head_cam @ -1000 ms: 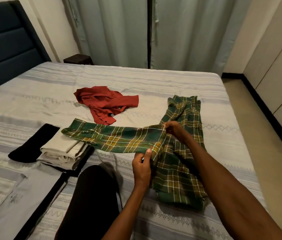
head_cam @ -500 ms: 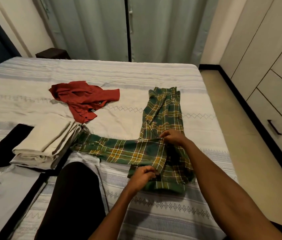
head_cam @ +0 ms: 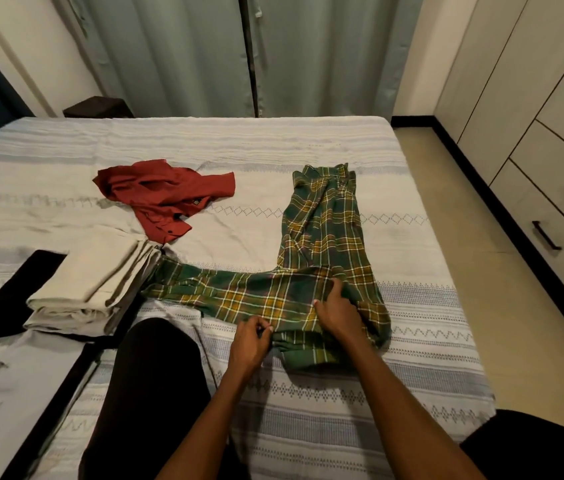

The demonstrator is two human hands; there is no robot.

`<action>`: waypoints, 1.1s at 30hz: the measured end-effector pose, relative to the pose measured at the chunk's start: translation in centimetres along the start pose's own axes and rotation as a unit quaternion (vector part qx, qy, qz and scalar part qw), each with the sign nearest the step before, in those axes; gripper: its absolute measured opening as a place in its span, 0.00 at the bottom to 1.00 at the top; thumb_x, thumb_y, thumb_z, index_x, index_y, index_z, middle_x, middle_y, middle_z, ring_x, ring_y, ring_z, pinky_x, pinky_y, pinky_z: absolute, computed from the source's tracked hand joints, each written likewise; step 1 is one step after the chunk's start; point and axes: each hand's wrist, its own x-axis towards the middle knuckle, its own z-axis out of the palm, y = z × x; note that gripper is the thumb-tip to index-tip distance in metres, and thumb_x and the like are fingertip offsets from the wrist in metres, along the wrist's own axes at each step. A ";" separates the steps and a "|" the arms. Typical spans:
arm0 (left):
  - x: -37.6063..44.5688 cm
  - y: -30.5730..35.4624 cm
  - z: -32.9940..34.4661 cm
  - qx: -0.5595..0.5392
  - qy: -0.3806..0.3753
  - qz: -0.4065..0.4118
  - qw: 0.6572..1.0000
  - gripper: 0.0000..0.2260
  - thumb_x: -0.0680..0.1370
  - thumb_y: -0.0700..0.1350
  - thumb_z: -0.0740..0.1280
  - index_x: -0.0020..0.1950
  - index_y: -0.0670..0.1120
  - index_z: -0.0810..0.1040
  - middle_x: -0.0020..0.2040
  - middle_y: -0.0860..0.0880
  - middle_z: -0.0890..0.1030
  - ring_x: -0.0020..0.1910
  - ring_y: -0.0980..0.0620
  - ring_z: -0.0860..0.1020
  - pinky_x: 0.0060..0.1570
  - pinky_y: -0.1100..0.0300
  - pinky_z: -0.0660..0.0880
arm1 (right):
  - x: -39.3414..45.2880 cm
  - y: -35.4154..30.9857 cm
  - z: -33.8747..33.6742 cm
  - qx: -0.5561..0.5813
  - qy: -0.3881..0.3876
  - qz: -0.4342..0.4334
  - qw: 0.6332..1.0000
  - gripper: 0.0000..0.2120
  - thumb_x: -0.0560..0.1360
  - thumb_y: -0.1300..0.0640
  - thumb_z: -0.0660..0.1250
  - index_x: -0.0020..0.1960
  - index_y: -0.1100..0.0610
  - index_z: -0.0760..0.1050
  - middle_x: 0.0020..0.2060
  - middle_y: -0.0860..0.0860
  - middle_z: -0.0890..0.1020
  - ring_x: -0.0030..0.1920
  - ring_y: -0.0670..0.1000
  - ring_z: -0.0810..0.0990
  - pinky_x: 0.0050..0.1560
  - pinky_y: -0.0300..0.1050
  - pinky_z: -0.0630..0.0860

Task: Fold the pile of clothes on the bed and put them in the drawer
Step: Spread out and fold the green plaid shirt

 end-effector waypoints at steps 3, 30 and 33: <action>-0.2 0.5 0.0 -0.029 0.001 0.013 0.999 0.08 0.74 0.49 0.59 0.47 0.50 0.75 0.44 0.47 0.81 0.42 0.47 0.80 0.41 0.55 0.76 | -1.0 0.7 0.7 0.072 0.044 -0.047 0.995 0.20 0.84 0.55 0.55 0.75 0.47 0.56 0.49 0.56 0.83 0.44 0.55 0.81 0.49 0.55 0.81; 15.5 9.9 -4.0 0.178 -0.032 0.171 0.969 0.10 0.79 0.41 0.63 0.55 0.49 0.82 0.56 0.49 0.82 0.50 0.51 0.79 0.52 0.57 0.76 | 12.3 -6.1 -3.8 0.012 0.051 -0.139 0.989 0.11 0.82 0.52 0.63 0.60 0.53 0.80 0.53 0.52 0.83 0.53 0.51 0.81 0.55 0.47 0.79; 20.3 12.8 -4.4 0.178 -0.023 0.177 0.968 0.12 0.80 0.40 0.61 0.57 0.47 0.82 0.57 0.47 0.82 0.53 0.46 0.80 0.53 0.54 0.76 | 17.8 -8.0 -5.9 0.050 -0.005 -0.071 0.996 0.15 0.83 0.54 0.61 0.68 0.57 0.76 0.62 0.56 0.80 0.61 0.56 0.79 0.61 0.51 0.76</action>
